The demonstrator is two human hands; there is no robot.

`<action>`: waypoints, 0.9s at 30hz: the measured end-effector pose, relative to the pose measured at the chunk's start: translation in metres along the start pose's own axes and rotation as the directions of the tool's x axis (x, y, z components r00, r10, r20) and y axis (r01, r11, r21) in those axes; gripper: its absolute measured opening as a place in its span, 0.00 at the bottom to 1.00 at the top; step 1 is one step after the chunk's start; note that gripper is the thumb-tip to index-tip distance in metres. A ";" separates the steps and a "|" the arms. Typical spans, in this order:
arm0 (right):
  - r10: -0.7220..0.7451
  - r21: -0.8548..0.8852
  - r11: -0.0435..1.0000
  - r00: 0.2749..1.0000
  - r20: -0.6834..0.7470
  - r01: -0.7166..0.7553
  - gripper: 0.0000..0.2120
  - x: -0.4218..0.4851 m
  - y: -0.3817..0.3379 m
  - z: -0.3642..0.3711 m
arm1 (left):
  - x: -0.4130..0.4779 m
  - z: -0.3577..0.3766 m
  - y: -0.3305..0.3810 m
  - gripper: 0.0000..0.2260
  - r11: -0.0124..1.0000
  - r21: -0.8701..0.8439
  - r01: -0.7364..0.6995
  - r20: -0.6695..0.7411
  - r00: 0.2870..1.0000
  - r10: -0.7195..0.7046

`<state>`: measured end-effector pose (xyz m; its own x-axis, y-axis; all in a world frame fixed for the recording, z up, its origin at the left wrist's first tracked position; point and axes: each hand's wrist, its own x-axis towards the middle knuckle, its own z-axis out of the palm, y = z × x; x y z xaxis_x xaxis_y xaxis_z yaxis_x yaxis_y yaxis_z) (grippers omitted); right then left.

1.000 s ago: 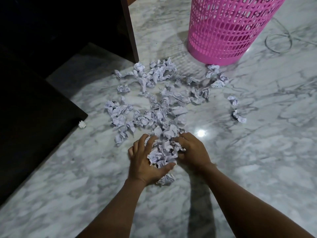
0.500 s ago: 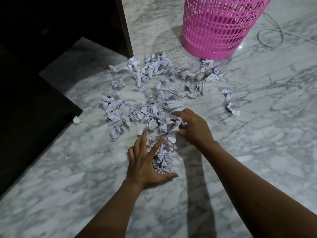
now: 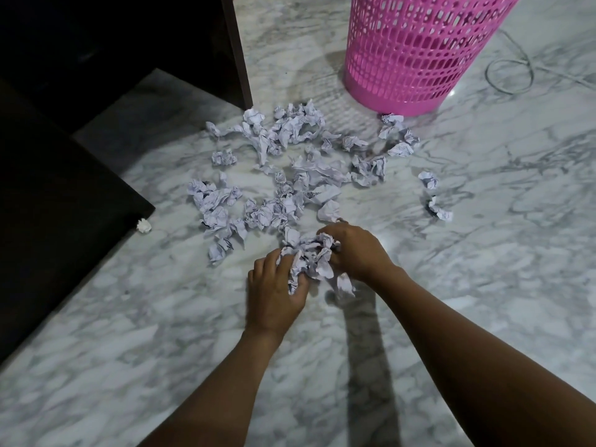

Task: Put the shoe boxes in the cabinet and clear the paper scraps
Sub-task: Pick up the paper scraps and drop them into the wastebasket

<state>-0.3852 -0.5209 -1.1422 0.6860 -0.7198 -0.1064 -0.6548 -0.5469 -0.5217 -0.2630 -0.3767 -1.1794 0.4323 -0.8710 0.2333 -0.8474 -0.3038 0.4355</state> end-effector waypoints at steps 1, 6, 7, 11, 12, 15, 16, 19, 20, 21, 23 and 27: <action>0.040 0.076 0.996 0.999 -0.019 -0.038 0.08 -0.004 0.002 -0.001 | 0.002 0.001 -0.001 0.16 1.000 -0.010 -0.005 -0.013 1.000 0.005; 0.180 0.381 0.920 0.962 -0.207 -0.090 0.15 -0.034 0.008 -0.005 | 0.007 0.004 -0.001 0.18 1.000 -0.031 0.006 -0.044 0.999 -0.007; 0.169 0.370 0.927 0.953 -0.252 -0.067 0.16 -0.044 0.006 -0.005 | 0.008 0.004 -0.001 0.20 0.999 -0.040 0.011 -0.034 0.999 -0.012; -0.046 0.094 0.992 0.928 -0.368 0.087 0.17 -0.082 -0.003 0.006 | 0.011 0.002 0.000 0.25 0.999 -0.037 0.030 0.033 0.999 -0.029; -0.115 -0.004 0.993 0.932 -0.344 0.121 0.16 -0.088 -0.005 0.012 | 0.013 0.001 0.001 0.25 0.999 -0.032 0.044 0.048 0.998 -0.043; -0.226 -0.192 0.964 0.945 -0.236 0.183 0.15 -0.098 -0.005 0.034 | 0.014 -0.001 0.004 0.23 0.997 -0.013 0.079 0.097 0.992 -0.077; -0.227 -0.212 0.961 0.947 -0.226 0.179 0.15 -0.100 -0.004 0.040 | 0.015 -0.002 0.005 0.22 0.997 -0.006 0.077 0.103 0.992 -0.076; -0.196 -0.187 0.970 0.956 -0.219 0.156 0.18 -0.101 0.002 0.046 | 0.015 -0.003 0.007 0.19 0.997 0.000 0.077 0.081 0.994 -0.077; -0.188 -0.166 0.974 0.962 -0.198 0.156 0.18 -0.099 0.003 0.044 | 0.015 -0.003 0.008 0.18 0.996 0.002 0.085 0.072 0.994 -0.085; -0.175 -0.129 0.980 0.968 -0.182 0.152 0.17 -0.097 0.005 0.041 | 0.016 -0.003 0.008 0.18 0.996 0.004 0.086 0.069 0.994 -0.086; -0.101 -0.005 0.995 0.971 -0.214 0.103 0.17 -0.088 0.009 0.034 | 0.016 -0.002 0.007 0.19 0.998 0.009 0.059 0.086 0.995 -0.059; 0.033 0.210 0.976 0.924 -0.381 0.052 0.21 -0.075 0.012 0.022 | 0.016 0.000 0.003 0.24 0.999 0.022 0.029 0.113 0.993 -0.031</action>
<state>-0.4371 -0.4637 -1.1592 0.4911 -0.8461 0.2074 -0.5370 -0.4814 -0.6927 -0.2587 -0.3916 -1.1742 0.4206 -0.8993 0.1196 -0.8411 -0.3372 0.4229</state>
